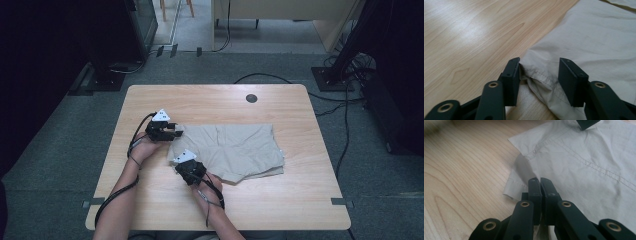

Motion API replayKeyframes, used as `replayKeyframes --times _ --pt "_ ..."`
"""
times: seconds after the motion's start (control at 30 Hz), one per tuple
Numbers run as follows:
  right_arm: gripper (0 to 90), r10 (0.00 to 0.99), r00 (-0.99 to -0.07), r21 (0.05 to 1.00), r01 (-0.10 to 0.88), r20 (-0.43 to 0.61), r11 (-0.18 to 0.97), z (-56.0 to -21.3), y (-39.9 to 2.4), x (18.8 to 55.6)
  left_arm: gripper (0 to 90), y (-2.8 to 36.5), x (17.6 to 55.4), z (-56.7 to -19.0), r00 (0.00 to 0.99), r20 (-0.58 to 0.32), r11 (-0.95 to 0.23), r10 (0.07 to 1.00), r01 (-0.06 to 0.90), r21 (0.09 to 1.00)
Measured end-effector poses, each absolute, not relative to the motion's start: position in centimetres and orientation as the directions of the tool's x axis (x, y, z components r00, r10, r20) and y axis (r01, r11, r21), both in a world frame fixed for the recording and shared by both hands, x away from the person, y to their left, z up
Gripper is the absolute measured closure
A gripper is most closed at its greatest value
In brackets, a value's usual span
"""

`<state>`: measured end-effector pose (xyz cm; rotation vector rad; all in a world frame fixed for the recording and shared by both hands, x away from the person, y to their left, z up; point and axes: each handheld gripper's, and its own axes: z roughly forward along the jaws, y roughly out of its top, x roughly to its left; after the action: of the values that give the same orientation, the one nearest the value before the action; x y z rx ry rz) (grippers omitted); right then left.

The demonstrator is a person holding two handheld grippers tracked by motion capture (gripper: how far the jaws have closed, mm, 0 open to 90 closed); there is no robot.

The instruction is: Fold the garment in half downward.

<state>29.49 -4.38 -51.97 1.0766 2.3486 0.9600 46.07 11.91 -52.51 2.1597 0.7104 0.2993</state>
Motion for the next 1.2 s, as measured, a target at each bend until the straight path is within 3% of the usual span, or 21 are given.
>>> replayKeyframes --times 0.2,0.37,0.77,1.2 --pt "87.9 0.764 -0.64 0.73 0.485 -0.081 0.482 -51.8 -4.5 29.3 74.5 12.0 45.8 -52.5 0.815 -0.047 -0.493 0.577 0.394 0.776" --pt "88.0 0.761 -0.642 0.748 0.461 -0.091 0.478 -51.5 -4.7 29.1 83.1 11.7 45.4 -52.5 0.814 -0.033 -0.496 0.58 0.385 0.778" --pt "88.0 0.781 -0.618 0.85 0.364 -0.086 0.381 -49.5 -6.3 27.7 84.5 13.1 44.8 -51.2 0.814 -0.131 -0.327 0.566 0.368 0.87" --pt "88.0 0.795 -0.6 0.91 0.276 -0.088 0.308 -47.1 -7.6 26.3 84.6 13.1 43.6 -47.7 0.834 -0.121 -0.221 0.539 0.279 0.934"
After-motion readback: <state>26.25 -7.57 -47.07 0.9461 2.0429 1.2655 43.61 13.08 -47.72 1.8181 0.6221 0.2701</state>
